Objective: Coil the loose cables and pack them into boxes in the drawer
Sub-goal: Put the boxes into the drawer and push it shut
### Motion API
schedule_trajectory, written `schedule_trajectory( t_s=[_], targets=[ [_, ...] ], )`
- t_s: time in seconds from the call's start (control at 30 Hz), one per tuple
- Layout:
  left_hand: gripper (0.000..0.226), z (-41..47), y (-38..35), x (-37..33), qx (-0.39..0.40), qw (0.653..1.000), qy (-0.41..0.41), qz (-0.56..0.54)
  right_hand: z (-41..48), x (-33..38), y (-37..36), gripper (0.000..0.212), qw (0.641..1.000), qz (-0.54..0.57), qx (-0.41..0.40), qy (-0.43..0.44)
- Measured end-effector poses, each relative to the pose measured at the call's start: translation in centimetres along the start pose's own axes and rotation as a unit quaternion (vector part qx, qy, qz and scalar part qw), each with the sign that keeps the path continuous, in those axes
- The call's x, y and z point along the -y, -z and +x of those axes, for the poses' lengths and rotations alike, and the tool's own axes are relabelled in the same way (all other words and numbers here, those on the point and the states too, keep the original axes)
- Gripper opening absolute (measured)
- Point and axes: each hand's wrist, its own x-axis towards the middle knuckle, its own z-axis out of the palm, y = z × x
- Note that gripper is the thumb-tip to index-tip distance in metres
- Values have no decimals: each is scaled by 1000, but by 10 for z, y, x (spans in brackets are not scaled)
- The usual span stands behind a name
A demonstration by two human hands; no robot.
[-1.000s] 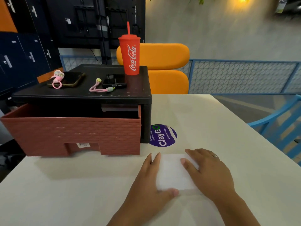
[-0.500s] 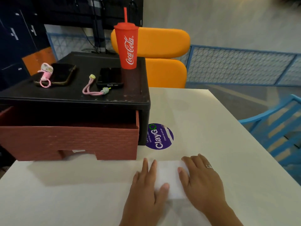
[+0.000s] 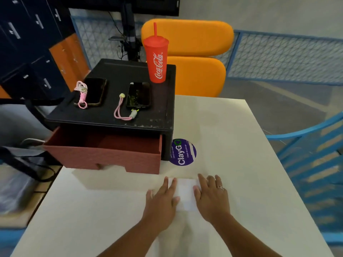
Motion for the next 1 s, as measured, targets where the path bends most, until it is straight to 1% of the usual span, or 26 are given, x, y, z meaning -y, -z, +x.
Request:
schedule_trajectory(
  t_s=[0.07,0.1,0.17,0.2,0.27,0.3,0.33,0.37,0.4,0.47,0.57,0.67,0.73,0.77,0.87,0.93,1.0],
  targets=[
    [52,-1,9,-4,20,1000,13,19,0,-1,2,74,1000,-3,9,4],
    [51,-2,11,-5,23,999,16,32,-1,-1,2,71,1000,-3,16,3],
    [52,-5,15,-2,33,998,21,39,-1,0,3,54,1000,-8,24,3],
    [54,-8,17,0,38,998,20,34,-1,0,2,50,1000,-5,30,6],
    [54,-17,23,5,30,999,-1,20,-1,-3,3,54,999,-1,44,11],
    [52,-22,27,8,15,1000,-17,5,-1,-3,2,62,999,2,47,12],
    [51,-27,33,12,-8,999,-34,-18,2,-6,-2,69,999,-3,35,14],
    [50,-32,42,18,-32,998,-44,-45,3,-5,-2,69,999,-2,29,16],
    [50,-35,51,25,-55,995,-52,-68,2,-4,3,62,1000,-7,26,15],
    [50,-40,71,41,-101,989,-69,-79,-2,3,15,47,998,-28,59,8],
    [43,-43,109,70,-157,981,-89,-73,-1,8,17,46,996,-35,86,3],
    [37,-38,143,95,-199,974,-84,-62,-2,19,27,47,997,-32,75,6],
    [35,-33,165,111,-221,970,-85,-48,2,38,35,47,998,-19,56,28],
    [36,-31,176,118,-225,970,-84,-41,4,51,41,46,998,-4,33,45],
    [40,-22,204,138,-231,970,-77,15,8,96,63,37,990,44,-70,115],
    [42,-12,218,152,-234,966,-84,71,9,127,80,39,977,49,-134,157],
    [45,-1,229,165,-215,966,-81,120,11,156,89,37,968,35,-164,187]
  ],
)
